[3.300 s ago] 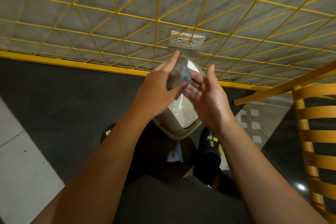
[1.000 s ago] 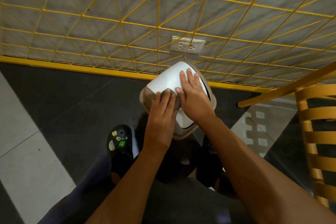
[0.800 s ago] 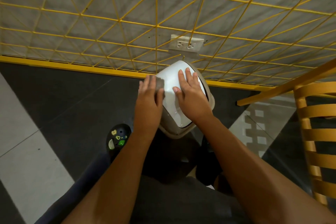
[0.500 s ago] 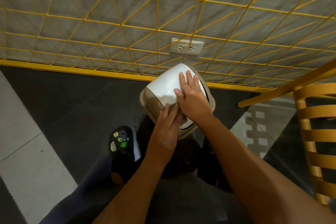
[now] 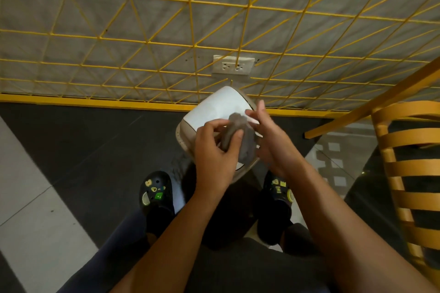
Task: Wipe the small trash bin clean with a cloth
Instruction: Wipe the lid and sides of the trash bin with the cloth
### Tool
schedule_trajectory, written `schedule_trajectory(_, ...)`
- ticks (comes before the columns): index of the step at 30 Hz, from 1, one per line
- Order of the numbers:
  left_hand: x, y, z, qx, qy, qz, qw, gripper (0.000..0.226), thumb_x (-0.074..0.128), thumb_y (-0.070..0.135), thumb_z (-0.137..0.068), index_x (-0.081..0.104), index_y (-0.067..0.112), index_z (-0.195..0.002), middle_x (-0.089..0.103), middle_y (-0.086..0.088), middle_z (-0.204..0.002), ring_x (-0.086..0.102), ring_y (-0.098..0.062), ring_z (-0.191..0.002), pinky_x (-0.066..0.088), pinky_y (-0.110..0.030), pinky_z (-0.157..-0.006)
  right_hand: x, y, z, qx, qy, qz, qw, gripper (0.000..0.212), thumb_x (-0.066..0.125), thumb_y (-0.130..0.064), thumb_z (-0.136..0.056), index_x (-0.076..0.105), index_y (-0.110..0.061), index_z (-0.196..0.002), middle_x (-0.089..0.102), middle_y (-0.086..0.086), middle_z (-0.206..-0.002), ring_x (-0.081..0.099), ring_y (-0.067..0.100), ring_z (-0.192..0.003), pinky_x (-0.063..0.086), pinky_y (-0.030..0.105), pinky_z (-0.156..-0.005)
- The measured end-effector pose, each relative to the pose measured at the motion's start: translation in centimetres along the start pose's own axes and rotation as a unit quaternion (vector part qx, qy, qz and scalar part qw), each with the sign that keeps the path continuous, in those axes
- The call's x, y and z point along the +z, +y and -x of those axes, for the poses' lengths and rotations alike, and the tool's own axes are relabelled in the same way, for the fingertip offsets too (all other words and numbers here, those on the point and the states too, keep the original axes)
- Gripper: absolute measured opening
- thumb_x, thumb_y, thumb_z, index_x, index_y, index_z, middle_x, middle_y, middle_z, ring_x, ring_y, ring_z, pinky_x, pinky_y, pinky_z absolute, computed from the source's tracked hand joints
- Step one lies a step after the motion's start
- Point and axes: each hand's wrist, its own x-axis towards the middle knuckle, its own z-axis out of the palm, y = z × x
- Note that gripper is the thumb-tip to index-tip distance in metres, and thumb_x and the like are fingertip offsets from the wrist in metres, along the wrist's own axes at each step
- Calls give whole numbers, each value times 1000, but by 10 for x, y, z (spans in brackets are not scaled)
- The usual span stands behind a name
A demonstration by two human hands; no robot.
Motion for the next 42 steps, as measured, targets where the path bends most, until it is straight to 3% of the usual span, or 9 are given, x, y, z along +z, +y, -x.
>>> schedule_trajectory(2, 10, 6, -6, 3, -40, -21, 999, 23, 66, 22, -82, 56, 19, -102, 56, 4, -104, 57, -5, -93, 50, -16, -80, -2, 2, 8, 22, -97, -60, 993, 52, 42, -59, -84, 69, -20, -104, 65, 12, -118, 58, 24, -115, 44, 42, -102)
schedule_trajectory(5, 21, 11, -19, 18, -109, -72, 991, 20, 63, 23, -84, 60, 20, -104, 56, 8, -101, 55, -1, -89, 43, -1, -71, -14, 2, 6, -7, -61, -107, 992, 38, 42, -37, -95, 66, -10, -107, 66, 17, -112, 62, 27, -107, 48, 39, -95)
schedule_trajectory(9, 27, 7, -50, 100, -56, -213, 970, 28, 61, 23, -83, 61, 13, -109, 58, -5, -115, 51, -18, -107, 39, -27, -89, -43, 4, -3, 15, 95, -116, 989, 32, 54, -34, -91, 56, -8, -109, 67, 12, -94, 63, 26, -88, 52, 30, -66)
schedule_trajectory(14, 32, -13, -81, 18, -114, -521, 846, 105, 63, 68, -64, 17, 16, -143, 18, -13, -151, 18, -31, -137, 18, -45, -108, -58, 8, -3, 25, 157, -144, 977, 44, 56, -32, -90, 51, 1, -119, 55, 33, -114, 60, 31, -90, 48, 43, -84)
schedule_trajectory(16, 32, -19, -84, -4, -146, -563, 814, 127, 67, 73, -53, 2, 15, -145, 10, -15, -152, 12, -33, -140, 15, -49, -110, -60, 10, -5, 23, 165, -144, 976, 46, 54, -30, -91, 50, 9, -114, 51, 42, -105, 55, 32, -79, 47, 41, -74)
schedule_trajectory(19, 29, -24, -85, -13, -180, -585, 791, 136, 72, 70, -50, -7, 13, -144, 12, -15, -151, 13, -33, -139, 18, -50, -110, -64, 13, -9, 37, 178, -136, 974, 31, 53, -31, -92, 56, -1, -89, 52, 22, -75, 53, 27, -67, 41, 35, -64)
schedule_trajectory(24, 15, -20, -84, 53, -193, -602, 773, 134, 76, 64, -50, -3, 10, -144, 18, -19, -146, 22, -35, -134, 20, -49, -108, -77, 18, -12, 69, 206, -144, 965, 46, 59, -34, -87, 51, -3, -121, 60, 17, -104, 60, 29, -96, 50, 38, -76)
schedule_trajectory(34, -28, -19, -85, 169, -322, -607, 707, 134, 85, 48, -46, 2, 14, -145, 7, -10, -153, 3, -29, -142, 3, -49, -114, -70, 27, -13, 67, 185, -98, 976, 17, 63, -29, -83, 61, -14, -92, 64, 12, -94, 62, 25, -87, 49, 34, -69)
schedule_trajectory(42, -42, -28, -75, 116, -409, -594, 683, 129, 79, 54, -54, -11, 31, -143, -15, 2, -155, -21, -28, -140, -13, -48, -111, -63, 31, -9, 13, 148, -24, 989, 22, 60, -27, -88, 60, -16, -107, 64, 13, -109, 61, 27, -101, 51, 40, -82)
